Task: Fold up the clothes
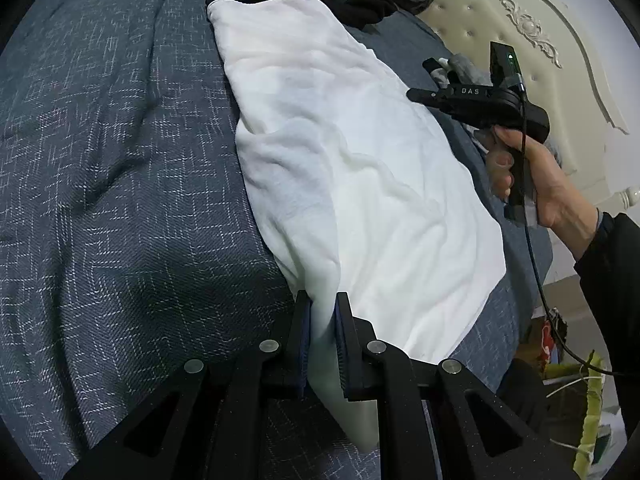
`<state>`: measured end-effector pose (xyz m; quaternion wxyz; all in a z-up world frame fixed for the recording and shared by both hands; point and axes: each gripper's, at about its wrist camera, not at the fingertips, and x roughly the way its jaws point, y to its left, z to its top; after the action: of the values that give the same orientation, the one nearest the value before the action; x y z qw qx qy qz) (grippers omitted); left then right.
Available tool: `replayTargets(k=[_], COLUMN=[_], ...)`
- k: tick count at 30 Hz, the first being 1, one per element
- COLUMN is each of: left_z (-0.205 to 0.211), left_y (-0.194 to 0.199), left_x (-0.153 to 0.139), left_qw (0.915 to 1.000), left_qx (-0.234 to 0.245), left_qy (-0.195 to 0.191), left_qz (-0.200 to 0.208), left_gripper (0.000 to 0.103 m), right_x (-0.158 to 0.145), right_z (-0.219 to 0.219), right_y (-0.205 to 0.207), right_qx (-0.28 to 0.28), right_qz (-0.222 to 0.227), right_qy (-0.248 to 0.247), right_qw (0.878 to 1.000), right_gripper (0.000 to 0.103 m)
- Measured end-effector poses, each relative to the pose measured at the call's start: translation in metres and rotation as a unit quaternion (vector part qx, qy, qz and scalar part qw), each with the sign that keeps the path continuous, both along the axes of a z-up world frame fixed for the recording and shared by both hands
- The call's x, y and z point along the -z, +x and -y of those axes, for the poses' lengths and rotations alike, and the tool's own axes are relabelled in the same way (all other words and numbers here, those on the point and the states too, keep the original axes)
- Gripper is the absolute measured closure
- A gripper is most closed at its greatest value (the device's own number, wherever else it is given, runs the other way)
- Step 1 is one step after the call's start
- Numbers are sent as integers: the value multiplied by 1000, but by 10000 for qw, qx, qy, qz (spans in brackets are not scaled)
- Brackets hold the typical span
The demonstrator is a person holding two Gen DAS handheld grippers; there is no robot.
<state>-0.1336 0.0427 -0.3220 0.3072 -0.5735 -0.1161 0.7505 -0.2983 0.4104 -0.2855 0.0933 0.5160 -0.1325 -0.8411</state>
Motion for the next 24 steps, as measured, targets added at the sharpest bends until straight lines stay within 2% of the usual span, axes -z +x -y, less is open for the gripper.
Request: replayTargets(k=[2,6,9,12,13,14,15,20,24], left_z=[1,-5,-8,-10,-9,-7,-3,2,7], left_y=[0,1,1,2,2,3,4,11,23], left_x=[0,2,2,2,2,1,0,-8,-10], left_qw=[10000,10000,10000,9999,9999,9999,9998,9996,9991], left_qx=[8,-11,-37,-90,-112,-134,-160,-237,-301], left_qy=[-3,15,10,43,62,79,82,140,236], left_qz=[1,23,21,40,51,64,71,100,195], left_gripper=[91,91,91,91,91,90,89,86,82], right_x=[2,7,2,-2,-6,-11,-18,-36,-40], right_z=[-8,-5,1,0,0,0,-1,1,14], right_y=[-3,-5,-5,-1,2,7,14,53,86], right_qx=[231,259,210,306,311,298,311,151,-122], right_qz=[20,102,15,115,68,22,-14,-46,140], right_qy=[176,440,359,268,263,289,285,67,-121], right_qw=[9996,9986,9991,9991,9991,9991,9991,9999,9998], right_gripper=[102,102,102,99,93,82,78,76,75])
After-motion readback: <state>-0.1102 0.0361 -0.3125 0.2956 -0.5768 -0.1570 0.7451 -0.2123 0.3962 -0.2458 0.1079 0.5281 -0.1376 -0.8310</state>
